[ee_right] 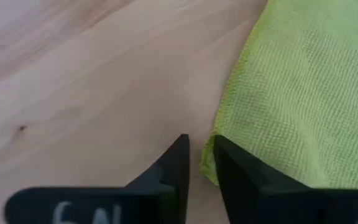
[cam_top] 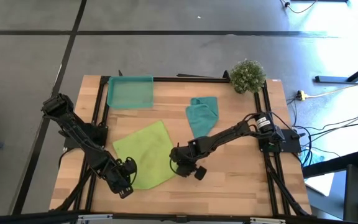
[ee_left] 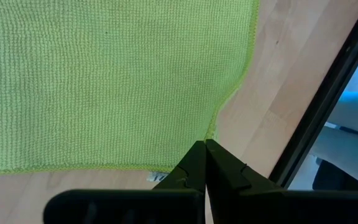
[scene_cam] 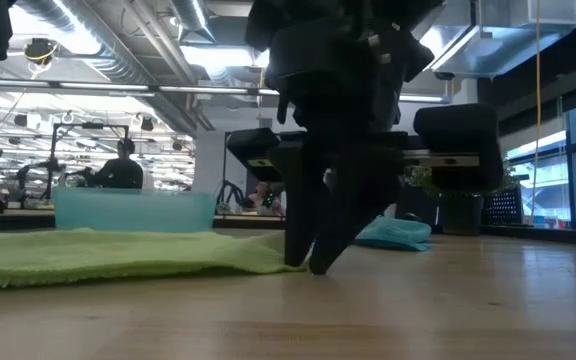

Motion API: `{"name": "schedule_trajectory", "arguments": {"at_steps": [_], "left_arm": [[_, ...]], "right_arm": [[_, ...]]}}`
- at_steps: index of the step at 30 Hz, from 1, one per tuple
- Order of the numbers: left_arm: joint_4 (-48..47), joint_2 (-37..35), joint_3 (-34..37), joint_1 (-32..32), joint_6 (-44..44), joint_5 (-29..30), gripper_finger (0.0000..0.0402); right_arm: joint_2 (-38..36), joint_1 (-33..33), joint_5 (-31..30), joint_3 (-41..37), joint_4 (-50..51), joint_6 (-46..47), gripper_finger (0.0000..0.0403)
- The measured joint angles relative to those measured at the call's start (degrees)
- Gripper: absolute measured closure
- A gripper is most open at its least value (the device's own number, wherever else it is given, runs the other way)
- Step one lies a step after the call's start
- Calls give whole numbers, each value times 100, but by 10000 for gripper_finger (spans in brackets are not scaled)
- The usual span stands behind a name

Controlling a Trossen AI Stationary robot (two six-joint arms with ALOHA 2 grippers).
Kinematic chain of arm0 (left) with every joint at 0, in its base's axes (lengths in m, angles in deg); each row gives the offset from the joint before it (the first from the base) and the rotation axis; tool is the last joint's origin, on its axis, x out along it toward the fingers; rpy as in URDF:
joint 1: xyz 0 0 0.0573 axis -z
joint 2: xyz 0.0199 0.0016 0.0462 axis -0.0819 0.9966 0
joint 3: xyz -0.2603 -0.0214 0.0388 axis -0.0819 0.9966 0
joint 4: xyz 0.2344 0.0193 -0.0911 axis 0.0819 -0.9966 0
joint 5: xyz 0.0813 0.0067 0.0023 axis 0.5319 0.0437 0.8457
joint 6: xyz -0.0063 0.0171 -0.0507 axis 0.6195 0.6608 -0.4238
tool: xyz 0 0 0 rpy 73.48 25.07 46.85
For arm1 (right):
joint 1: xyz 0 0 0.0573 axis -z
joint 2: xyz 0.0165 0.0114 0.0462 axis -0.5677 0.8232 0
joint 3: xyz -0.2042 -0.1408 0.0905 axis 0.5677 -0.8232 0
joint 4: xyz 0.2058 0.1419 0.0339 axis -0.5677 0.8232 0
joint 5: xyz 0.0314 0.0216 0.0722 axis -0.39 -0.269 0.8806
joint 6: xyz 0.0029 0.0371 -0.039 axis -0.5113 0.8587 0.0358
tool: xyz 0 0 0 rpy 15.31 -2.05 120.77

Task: Roll microfiber towels into tight, uniform cylinder then place into a basket
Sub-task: Roll the green microfiber cloth

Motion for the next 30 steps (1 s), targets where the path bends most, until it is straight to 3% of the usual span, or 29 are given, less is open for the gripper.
{"name": "schedule_trajectory", "arguments": {"at_steps": [4,11,17,20,25,30], "left_arm": [[-1,0,-1,0,1,2,401],[70,-37,-5,0,-201,-47,401],[-275,-52,-422,0,-317,-23,402],[-799,-55,-740,0,-476,25,402],[-2223,-55,-1355,20,-1220,292,402],[-3410,-55,-1756,31,-2119,561,402]], "right_arm": [[9,7,-89,-4,-27,312,391],[-236,45,-147,-13,253,316,398],[-786,195,31,263,689,749,400],[-827,280,373,358,799,1002,401],[-906,395,428,614,815,1274,401],[-892,505,54,819,925,1364,402]]}}
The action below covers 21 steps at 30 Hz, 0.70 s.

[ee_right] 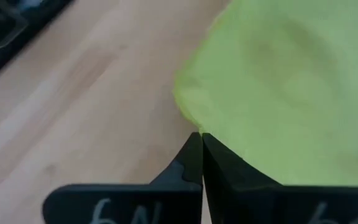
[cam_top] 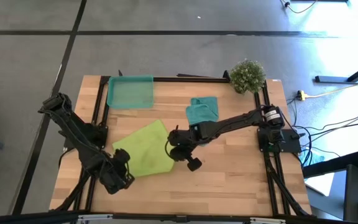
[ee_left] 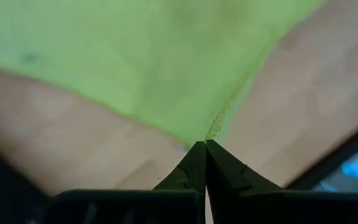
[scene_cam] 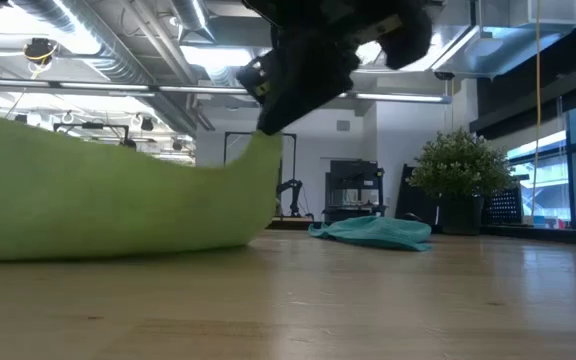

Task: Roll microfiber towels into tight, uniform cylinder then place into a basket
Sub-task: Roll the green microfiber cloth

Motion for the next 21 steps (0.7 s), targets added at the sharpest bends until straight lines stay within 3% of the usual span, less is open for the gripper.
{"name": "schedule_trajectory", "arguments": {"at_steps": [6,15,21], "left_arm": [[-802,0,-29,0,-915,0,402],[-1800,0,-29,-4,-1905,-238,402],[-1880,0,101,-6,-2175,-238,402]], "right_arm": [[-2,314,-535,136,-179,17,402],[186,860,-552,141,-574,10,402],[407,1092,-538,141,-1133,-35,403]]}}
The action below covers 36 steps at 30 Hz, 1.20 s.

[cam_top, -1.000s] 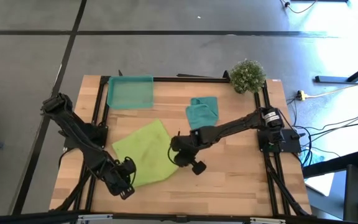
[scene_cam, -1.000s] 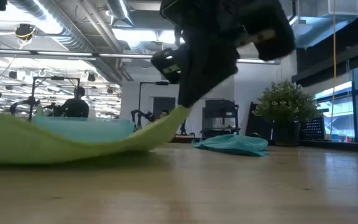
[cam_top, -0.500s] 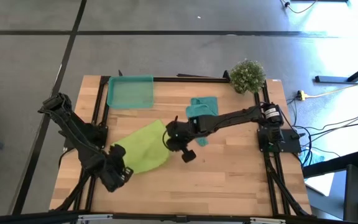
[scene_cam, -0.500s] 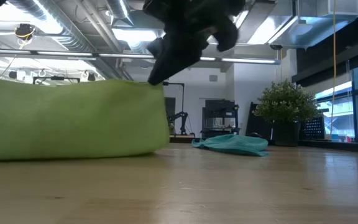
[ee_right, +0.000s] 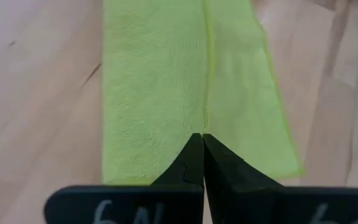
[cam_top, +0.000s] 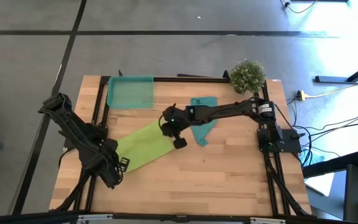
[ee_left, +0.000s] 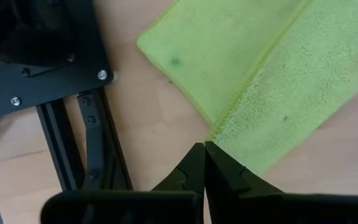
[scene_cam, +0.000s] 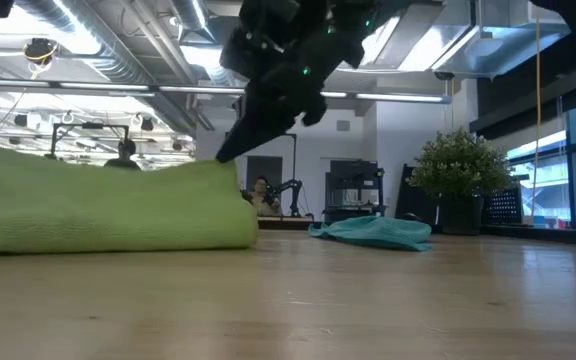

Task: Roll microfiber towels into tight, uniform cylinder then place into a basket
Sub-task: Roll the green microfiber cloth

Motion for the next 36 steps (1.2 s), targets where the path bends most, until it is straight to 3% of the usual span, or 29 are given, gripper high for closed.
{"name": "schedule_trajectory", "arguments": {"at_steps": [14,30,36], "left_arm": [[9,4,544,-1,-508,0,402],[34,7,1312,-414,-501,57,402],[55,6,1432,-626,-99,63,401]], "right_arm": [[136,500,-81,-6,-657,-136,403],[487,650,-63,1,-1393,-141,403],[541,687,-77,-2,-1384,-123,390]]}}
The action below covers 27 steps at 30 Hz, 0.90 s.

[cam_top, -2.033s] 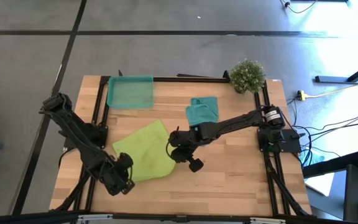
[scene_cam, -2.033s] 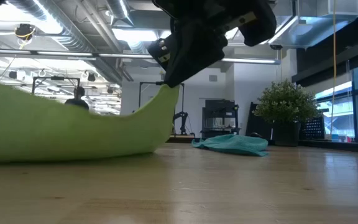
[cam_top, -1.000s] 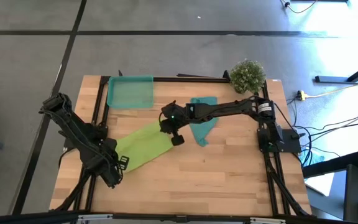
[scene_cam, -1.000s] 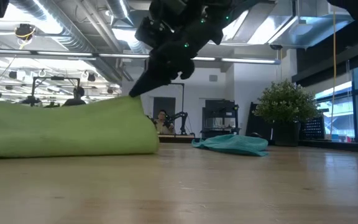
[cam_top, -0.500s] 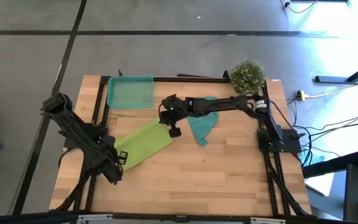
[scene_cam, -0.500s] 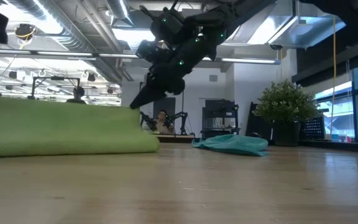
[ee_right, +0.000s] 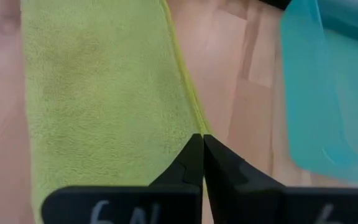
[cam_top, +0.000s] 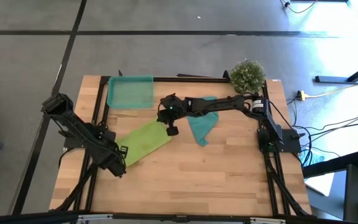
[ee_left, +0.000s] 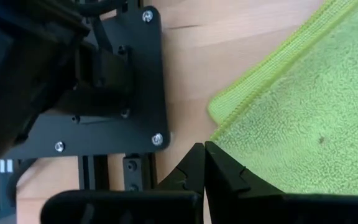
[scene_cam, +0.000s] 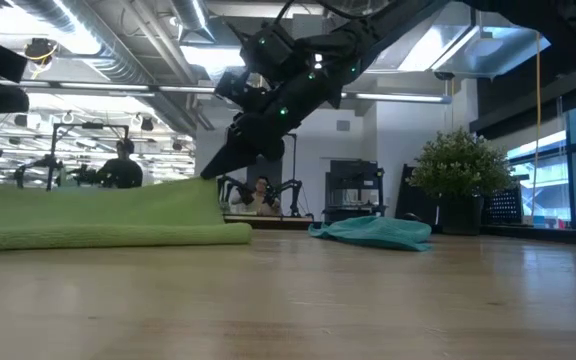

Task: Roll microfiber towels into tight, uniform cylinder then place into a basket
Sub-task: Roll the green microfiber cloth

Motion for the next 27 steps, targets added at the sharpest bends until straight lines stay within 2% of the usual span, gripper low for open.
{"name": "schedule_trajectory", "arguments": {"at_steps": [6,11,16,20,22,27], "left_arm": [[-1,1,0,-208,180,199,393],[-4,1,0,-293,200,500,363],[-7,1,0,-291,202,538,332],[7,1,-46,-291,180,481,325],[301,-1,-100,-286,332,489,324],[1776,8,71,-153,1157,709,324]], "right_arm": [[0,-4,-4,0,-22,0,358],[0,-4,-7,0,-143,2,326],[0,-10,-9,0,-286,15,287],[0,-92,-14,116,-27,500,262],[0,-156,183,194,187,886,256],[-7,-326,1388,23,460,1583,254]]}}
